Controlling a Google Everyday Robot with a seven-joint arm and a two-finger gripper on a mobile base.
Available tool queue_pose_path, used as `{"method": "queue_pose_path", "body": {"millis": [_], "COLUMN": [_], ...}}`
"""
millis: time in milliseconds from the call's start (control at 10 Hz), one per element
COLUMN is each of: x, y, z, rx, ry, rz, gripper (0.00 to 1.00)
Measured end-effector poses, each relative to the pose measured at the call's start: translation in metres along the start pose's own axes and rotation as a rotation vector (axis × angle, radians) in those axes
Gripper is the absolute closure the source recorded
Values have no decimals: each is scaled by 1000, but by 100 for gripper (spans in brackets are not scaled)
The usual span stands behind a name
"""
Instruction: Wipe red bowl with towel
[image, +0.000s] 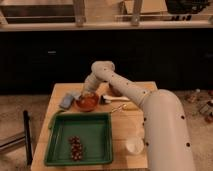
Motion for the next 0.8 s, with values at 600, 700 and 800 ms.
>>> {"method": "queue_pose_path", "body": {"millis": [600,700,800], "x": [17,23,36], "y": [41,42,44], "z": [-3,-9,-18], "rx": [-121,-119,-110], "ry": [29,36,47], "rz": [-31,-21,4], "gripper": [100,100,100]}}
